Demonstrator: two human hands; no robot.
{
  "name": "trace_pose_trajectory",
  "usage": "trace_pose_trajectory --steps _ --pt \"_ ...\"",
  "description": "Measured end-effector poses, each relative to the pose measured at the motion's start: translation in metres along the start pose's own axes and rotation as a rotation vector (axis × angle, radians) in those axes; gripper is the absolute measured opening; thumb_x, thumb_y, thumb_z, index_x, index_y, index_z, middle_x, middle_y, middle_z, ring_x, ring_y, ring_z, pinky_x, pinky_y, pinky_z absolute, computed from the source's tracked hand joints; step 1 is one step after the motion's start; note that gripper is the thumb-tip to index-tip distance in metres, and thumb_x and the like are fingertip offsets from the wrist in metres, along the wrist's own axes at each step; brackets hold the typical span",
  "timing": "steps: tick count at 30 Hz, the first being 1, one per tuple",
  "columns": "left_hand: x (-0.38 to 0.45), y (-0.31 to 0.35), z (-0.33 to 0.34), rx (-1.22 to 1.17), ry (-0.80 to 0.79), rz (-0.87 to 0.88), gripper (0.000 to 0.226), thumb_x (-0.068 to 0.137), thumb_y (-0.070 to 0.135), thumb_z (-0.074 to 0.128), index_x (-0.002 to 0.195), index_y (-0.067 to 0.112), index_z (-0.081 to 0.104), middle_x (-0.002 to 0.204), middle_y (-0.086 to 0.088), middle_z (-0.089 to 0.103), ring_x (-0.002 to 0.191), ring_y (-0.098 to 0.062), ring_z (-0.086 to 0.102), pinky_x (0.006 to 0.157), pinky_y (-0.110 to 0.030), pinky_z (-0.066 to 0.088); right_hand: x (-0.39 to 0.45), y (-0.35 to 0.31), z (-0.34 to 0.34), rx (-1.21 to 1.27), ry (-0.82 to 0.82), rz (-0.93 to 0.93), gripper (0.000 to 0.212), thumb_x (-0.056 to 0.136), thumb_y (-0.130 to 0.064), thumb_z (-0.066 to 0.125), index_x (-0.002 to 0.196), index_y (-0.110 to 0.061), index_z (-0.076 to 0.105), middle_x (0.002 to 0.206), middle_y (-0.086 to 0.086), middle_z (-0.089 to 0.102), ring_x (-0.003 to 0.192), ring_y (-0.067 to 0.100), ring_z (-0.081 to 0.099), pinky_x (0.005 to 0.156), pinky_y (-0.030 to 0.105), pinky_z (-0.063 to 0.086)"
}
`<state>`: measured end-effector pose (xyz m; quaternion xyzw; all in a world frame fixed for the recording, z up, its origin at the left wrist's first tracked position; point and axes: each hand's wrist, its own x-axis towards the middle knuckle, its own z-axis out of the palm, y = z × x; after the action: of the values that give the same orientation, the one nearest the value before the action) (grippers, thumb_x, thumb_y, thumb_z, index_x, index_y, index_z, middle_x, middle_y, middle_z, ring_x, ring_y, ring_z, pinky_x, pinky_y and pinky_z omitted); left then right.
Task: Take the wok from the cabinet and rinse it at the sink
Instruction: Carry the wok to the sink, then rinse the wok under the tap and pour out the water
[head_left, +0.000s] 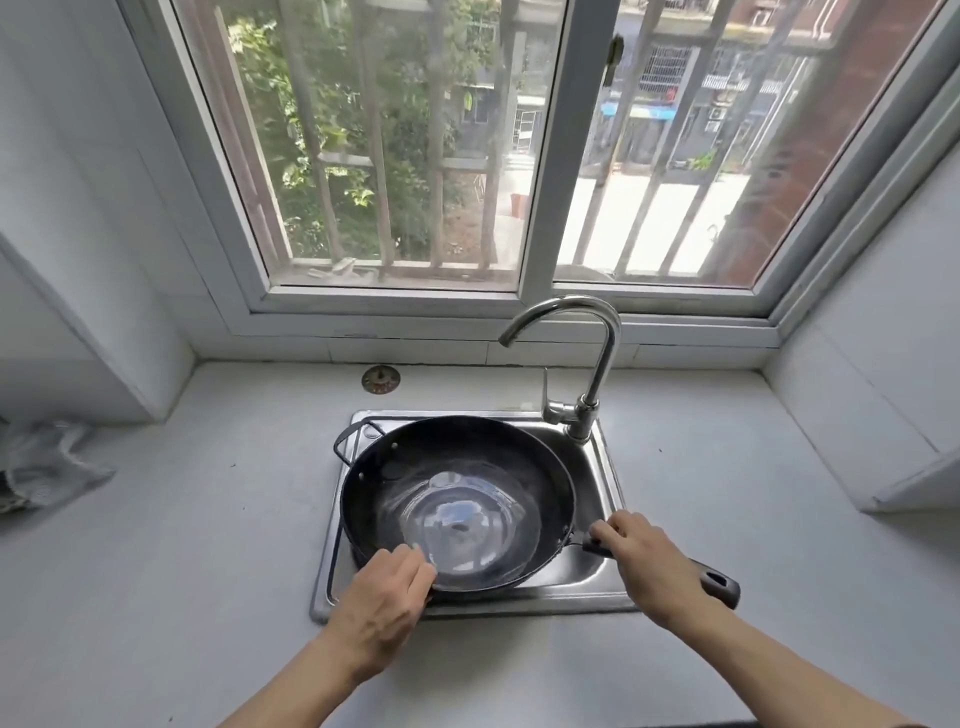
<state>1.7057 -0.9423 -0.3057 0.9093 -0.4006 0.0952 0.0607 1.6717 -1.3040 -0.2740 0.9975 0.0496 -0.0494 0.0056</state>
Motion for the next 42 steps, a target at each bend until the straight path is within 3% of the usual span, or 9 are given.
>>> trace_pose_trajectory --steps 7,14,23,28,30,33,42 --pt "0.005 0.033 0.012 0.047 -0.037 -0.027 0.033 0.065 -0.001 0.073 0.082 0.018 0.052 0.077 -0.004 0.050 0.067 -0.023 0.042 0.058 -0.034 0.038 0.004 0.024 0.025 0.080 -0.041 -0.015 0.075 0.044 0.017 0.060 0.101 -0.031 0.051 0.093 -0.007 0.050 0.078 0.019 0.049 0.056 0.027 0.035" --pt "0.016 0.046 0.004 0.053 -0.124 -0.071 0.039 0.062 -0.001 0.074 0.088 0.018 0.051 0.083 -0.002 0.049 0.072 -0.022 0.043 0.060 -0.033 0.039 0.009 0.038 0.050 0.270 -0.034 0.006 0.051 0.070 0.005 0.065 0.105 -0.030 0.051 0.098 -0.005 0.050 0.086 0.021 0.048 0.065 0.036 0.047" --pt "0.046 0.049 -0.018 -0.031 -0.364 -0.092 0.035 0.068 0.016 0.074 0.085 0.024 0.045 0.086 0.006 0.049 0.075 -0.016 0.046 0.059 -0.027 0.037 0.012 0.054 0.051 0.366 -0.113 -0.043 0.041 0.072 -0.007 0.070 0.107 -0.025 0.060 0.102 -0.003 0.054 0.095 0.023 0.051 0.079 0.034 0.045" --pt "0.071 0.042 -0.036 -0.105 -0.618 -0.160 0.038 0.086 0.054 0.060 0.109 0.025 0.051 0.112 0.005 0.052 0.106 -0.018 0.046 0.089 -0.033 0.041 0.015 0.055 0.051 0.386 -0.138 -0.038 0.033 0.075 -0.011 0.068 0.105 -0.024 0.060 0.101 -0.003 0.054 0.095 0.024 0.052 0.078 0.036 0.046" --pt "0.083 0.031 -0.042 -0.205 -0.566 -0.236 0.042 0.086 0.064 0.054 0.108 0.028 0.053 0.110 0.009 0.053 0.105 -0.014 0.045 0.092 -0.032 0.039 0.018 0.055 0.047 0.402 -0.146 -0.032 0.025 0.082 -0.024 0.067 0.105 -0.027 0.059 0.103 -0.006 0.054 0.098 0.020 0.052 0.081 0.033 0.046" --pt "0.100 0.005 -0.046 -0.184 -0.524 -0.300 0.038 0.092 0.060 0.049 0.108 0.027 0.055 0.111 0.008 0.056 0.108 -0.015 0.046 0.092 -0.033 0.040 0.023 0.052 0.038 0.407 -0.128 0.000 0.018 0.088 -0.037 0.063 0.103 -0.029 0.058 0.102 -0.010 0.053 0.097 0.015 0.051 0.081 0.027 0.043" --pt "0.122 -0.056 -0.055 -0.150 -0.390 -0.363 0.026 0.093 0.051 0.053 0.103 0.028 0.052 0.103 0.006 0.053 0.100 -0.017 0.047 0.089 -0.035 0.044 0.068 0.016 -0.012 0.446 0.009 0.116 0.020 0.091 -0.036 0.058 0.109 -0.027 0.056 0.102 -0.006 0.055 0.095 0.015 0.053 0.086 0.033 0.048"
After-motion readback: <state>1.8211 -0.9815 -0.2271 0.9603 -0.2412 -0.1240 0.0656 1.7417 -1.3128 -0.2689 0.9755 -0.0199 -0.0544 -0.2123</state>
